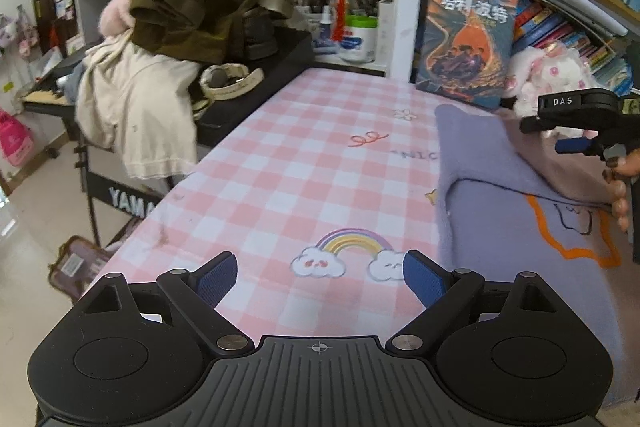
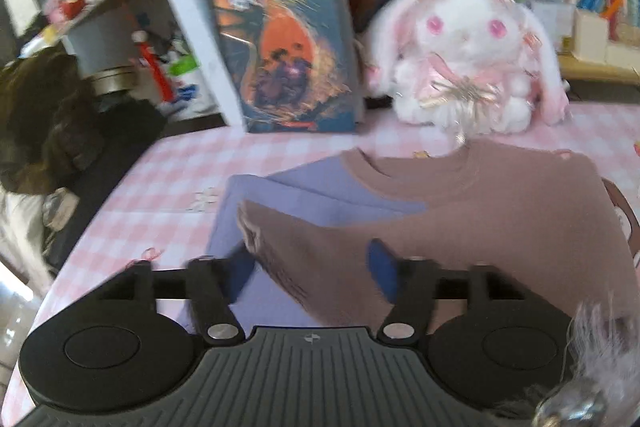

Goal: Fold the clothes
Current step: 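Lift the mauve sleeve with the right tool, fold it across the body, release, then grasp the lavender hem with the left tool while the right tool grasps the mauve hem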

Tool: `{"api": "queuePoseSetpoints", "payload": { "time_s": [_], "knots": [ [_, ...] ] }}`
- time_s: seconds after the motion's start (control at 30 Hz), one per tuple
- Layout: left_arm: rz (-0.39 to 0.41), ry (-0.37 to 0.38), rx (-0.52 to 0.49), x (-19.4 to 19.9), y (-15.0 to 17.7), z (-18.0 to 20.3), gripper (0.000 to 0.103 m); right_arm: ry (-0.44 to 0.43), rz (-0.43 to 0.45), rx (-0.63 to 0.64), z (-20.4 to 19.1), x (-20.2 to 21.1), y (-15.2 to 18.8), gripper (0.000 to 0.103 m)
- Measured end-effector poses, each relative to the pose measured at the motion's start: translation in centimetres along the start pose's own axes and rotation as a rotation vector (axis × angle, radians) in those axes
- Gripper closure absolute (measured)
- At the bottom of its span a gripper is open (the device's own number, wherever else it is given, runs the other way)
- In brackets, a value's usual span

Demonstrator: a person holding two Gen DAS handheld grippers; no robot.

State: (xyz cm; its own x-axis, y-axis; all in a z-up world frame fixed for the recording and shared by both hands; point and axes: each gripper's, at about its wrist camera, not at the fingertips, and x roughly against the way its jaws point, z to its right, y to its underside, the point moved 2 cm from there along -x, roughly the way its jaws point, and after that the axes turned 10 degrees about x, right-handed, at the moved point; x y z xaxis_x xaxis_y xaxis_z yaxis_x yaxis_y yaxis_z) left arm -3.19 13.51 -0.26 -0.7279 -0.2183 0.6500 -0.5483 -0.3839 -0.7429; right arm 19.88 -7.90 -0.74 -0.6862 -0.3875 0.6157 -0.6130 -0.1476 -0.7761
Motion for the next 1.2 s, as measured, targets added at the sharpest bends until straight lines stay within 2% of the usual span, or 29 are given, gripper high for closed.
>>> {"api": "queuePoseSetpoints", "payload": {
  "time_s": [0.17, 0.3, 0.53, 0.83, 1.07, 1.2],
  "knots": [
    [-0.003, 0.085, -0.04, -1.0, -0.4, 1.7, 0.011, -0.012, 0.022, 0.031, -0.1, 3.6, 0.7, 0.033],
    [-0.016, 0.156, -0.074, -1.8, -0.5, 3.3, 0.011, 0.014, 0.03, 0.014, 1.1, 6.9, 2.4, 0.028],
    [-0.075, 0.256, -0.151, -2.8, 0.6, 7.0, 0.011, 0.175, -0.008, -0.023, 3.6, 12.4, 7.5, 0.025],
    [-0.099, 0.293, -0.184, -1.8, 2.1, 10.2, 0.011, 0.314, -0.061, -0.093, 5.7, 17.3, 13.6, 0.022],
    [-0.092, 0.292, -0.224, 0.5, 3.4, 12.7, 0.011, 0.313, -0.062, -0.113, 6.7, 20.5, 15.8, 0.022],
    [-0.123, 0.293, -0.256, 1.8, 5.4, 13.9, 0.011, 0.317, -0.059, -0.118, 7.3, 22.4, 17.2, 0.022]
  ]
}}
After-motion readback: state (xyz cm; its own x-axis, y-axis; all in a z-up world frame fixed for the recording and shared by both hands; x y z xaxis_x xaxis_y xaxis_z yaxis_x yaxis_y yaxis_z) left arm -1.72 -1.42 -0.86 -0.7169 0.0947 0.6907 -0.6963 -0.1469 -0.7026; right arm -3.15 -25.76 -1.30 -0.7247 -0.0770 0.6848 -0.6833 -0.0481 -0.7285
